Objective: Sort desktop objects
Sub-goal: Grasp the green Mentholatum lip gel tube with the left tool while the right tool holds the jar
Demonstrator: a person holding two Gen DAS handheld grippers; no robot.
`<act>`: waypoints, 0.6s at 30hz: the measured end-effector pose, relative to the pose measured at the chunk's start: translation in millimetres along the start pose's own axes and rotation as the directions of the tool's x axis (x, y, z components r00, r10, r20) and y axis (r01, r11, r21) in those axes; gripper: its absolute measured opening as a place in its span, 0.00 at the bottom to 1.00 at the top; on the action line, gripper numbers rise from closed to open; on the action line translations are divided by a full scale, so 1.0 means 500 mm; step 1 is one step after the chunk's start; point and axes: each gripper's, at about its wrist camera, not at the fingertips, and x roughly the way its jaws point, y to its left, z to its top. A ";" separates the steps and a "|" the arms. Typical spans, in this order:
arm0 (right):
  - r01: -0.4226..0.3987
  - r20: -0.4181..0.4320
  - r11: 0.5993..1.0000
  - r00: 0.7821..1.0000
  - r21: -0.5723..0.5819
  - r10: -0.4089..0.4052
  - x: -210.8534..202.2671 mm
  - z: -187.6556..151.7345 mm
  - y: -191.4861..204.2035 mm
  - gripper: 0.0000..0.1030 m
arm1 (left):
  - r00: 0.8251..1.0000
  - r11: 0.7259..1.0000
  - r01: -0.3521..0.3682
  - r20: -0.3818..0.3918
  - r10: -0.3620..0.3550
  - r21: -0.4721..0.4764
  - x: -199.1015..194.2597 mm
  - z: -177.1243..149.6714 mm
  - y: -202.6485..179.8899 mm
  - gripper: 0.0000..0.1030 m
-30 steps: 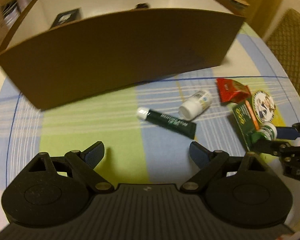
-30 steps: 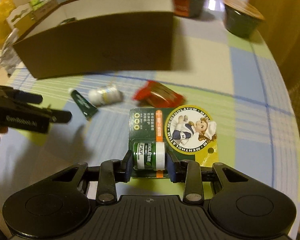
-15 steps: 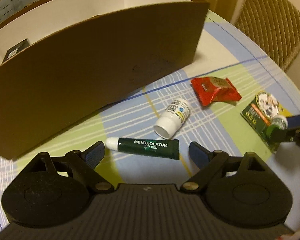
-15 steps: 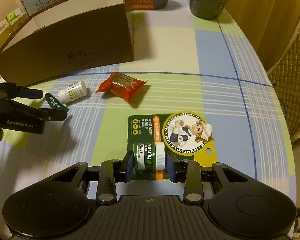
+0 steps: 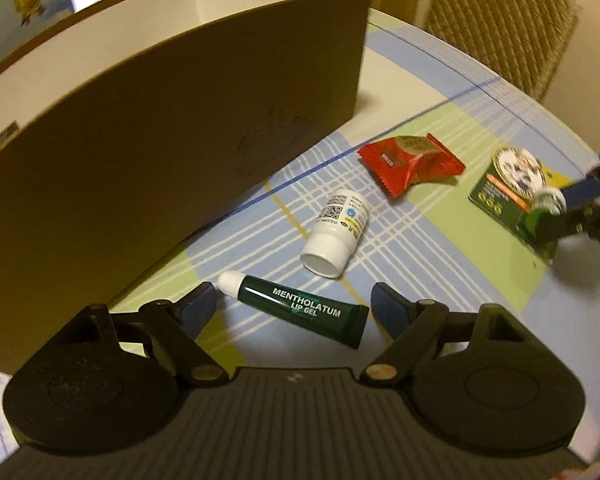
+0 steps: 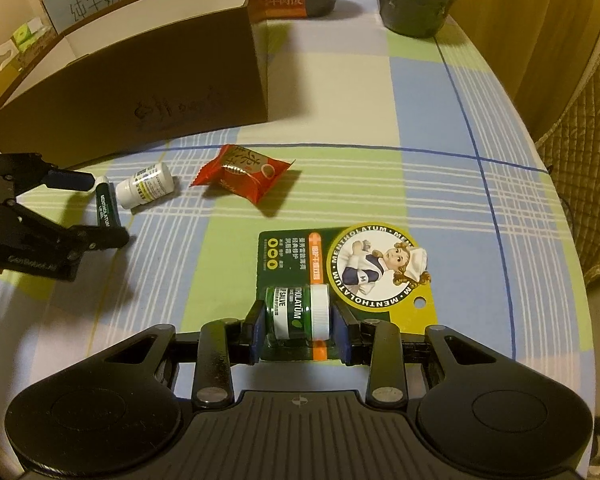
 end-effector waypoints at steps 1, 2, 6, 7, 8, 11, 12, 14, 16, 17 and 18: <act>0.000 -0.002 1.000 1.000 0.002 0.000 0.001 0.000 0.000 0.31 | 1.000 1.000 0.006 -0.001 -0.006 0.021 -0.003 -0.001 0.000 0.82; 0.002 -0.008 1.000 1.000 0.007 -0.002 0.003 0.000 0.000 0.31 | 1.000 0.999 0.015 -0.001 -0.015 0.044 -0.006 -0.001 0.001 0.84; 0.003 -0.013 1.000 1.000 0.013 -0.003 0.007 -0.001 0.000 0.31 | 0.998 0.991 0.060 -0.012 -0.059 0.116 -0.006 0.000 0.006 0.84; 0.003 -0.014 1.000 1.000 0.012 -0.002 0.007 -0.001 -0.001 0.31 | 0.998 0.989 0.070 -0.013 -0.069 0.131 -0.004 0.001 0.007 0.84; 0.001 -0.015 1.000 1.000 0.014 -0.001 0.007 -0.001 -0.002 0.31 | 0.997 0.986 0.084 -0.015 -0.082 0.143 -0.002 0.002 0.007 0.84; 0.003 -0.016 1.000 1.000 0.016 -0.003 0.006 -0.001 -0.002 0.31 | 0.994 0.980 0.111 -0.022 -0.109 0.165 0.009 0.006 0.010 0.84; 0.003 -0.016 1.000 1.000 0.017 -0.003 0.006 -0.001 -0.002 0.31 | 0.992 0.978 0.123 -0.026 -0.121 0.167 0.012 0.006 0.013 0.84; 0.001 -0.016 1.000 1.000 0.022 -0.001 0.005 -0.001 -0.003 0.31 | 0.990 0.976 0.142 -0.031 -0.138 0.167 0.016 0.007 0.018 0.84; 0.000 -0.016 1.000 1.000 0.025 0.000 0.005 -0.001 -0.003 0.31 | 0.988 0.974 0.154 -0.030 -0.151 0.166 0.016 0.003 0.022 0.82; 0.001 -0.015 1.000 1.000 0.025 0.000 0.005 -0.001 -0.003 0.31 | 0.987 0.973 0.160 -0.029 -0.158 0.163 0.015 0.001 0.023 0.79; 0.001 -0.014 1.000 1.000 0.024 -0.001 0.005 -0.001 -0.003 0.31 | 0.986 0.973 0.167 -0.027 -0.164 0.159 0.014 0.000 0.024 0.75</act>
